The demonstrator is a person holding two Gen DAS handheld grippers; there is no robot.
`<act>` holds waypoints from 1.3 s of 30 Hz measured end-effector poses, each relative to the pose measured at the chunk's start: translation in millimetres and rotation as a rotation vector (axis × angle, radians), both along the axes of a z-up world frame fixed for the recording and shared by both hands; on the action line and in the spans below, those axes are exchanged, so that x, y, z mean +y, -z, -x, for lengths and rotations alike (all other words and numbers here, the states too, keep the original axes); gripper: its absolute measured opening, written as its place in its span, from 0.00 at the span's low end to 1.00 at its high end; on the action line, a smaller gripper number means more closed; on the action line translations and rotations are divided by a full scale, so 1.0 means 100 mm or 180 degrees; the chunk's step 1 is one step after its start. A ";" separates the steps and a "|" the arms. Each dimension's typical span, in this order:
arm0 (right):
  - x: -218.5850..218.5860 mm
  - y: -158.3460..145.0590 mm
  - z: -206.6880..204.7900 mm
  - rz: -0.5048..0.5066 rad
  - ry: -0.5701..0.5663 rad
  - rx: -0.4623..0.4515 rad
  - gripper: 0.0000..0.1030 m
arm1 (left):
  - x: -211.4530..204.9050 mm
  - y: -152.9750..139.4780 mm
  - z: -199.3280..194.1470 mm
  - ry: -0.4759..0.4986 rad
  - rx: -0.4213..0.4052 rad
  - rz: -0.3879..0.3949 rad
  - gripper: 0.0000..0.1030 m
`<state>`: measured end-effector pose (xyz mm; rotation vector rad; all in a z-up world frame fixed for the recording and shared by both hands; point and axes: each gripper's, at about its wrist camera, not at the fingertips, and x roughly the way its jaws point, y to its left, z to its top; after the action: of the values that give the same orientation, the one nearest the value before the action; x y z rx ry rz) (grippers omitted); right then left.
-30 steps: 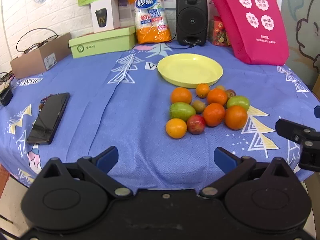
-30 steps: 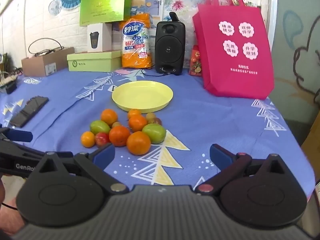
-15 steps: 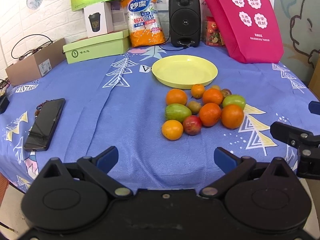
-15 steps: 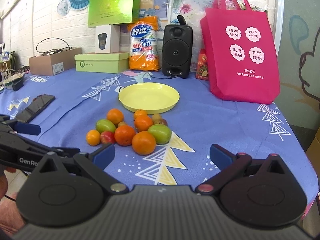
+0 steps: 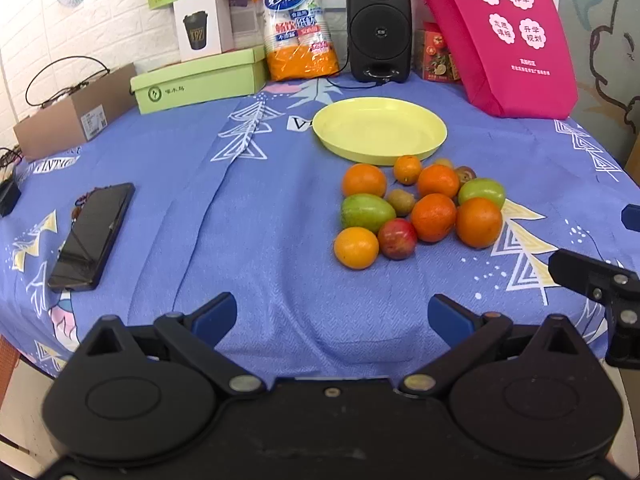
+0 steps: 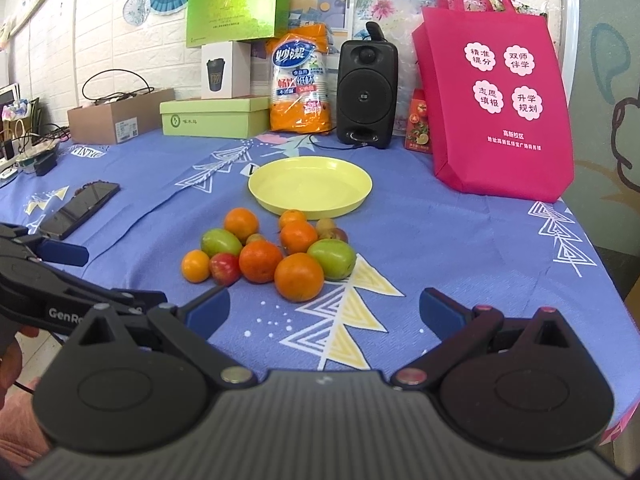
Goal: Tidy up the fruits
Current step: 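Move both tools toward the fruit pile beside the yellow plate, then grasp a small orange with the left tool while the right tool grasps a large orange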
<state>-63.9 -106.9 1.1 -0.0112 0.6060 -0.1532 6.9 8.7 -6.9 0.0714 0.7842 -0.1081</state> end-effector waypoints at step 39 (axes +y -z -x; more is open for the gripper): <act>-0.10 0.43 -0.57 -0.0012 -0.0374 0.0345 0.77 | -0.05 0.49 -0.75 0.0401 -0.0114 -0.0011 0.65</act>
<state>-6.4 -116.5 -42.0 -0.0518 0.7120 -0.0376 82.0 4.2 -55.9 0.1256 0.7441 -0.2242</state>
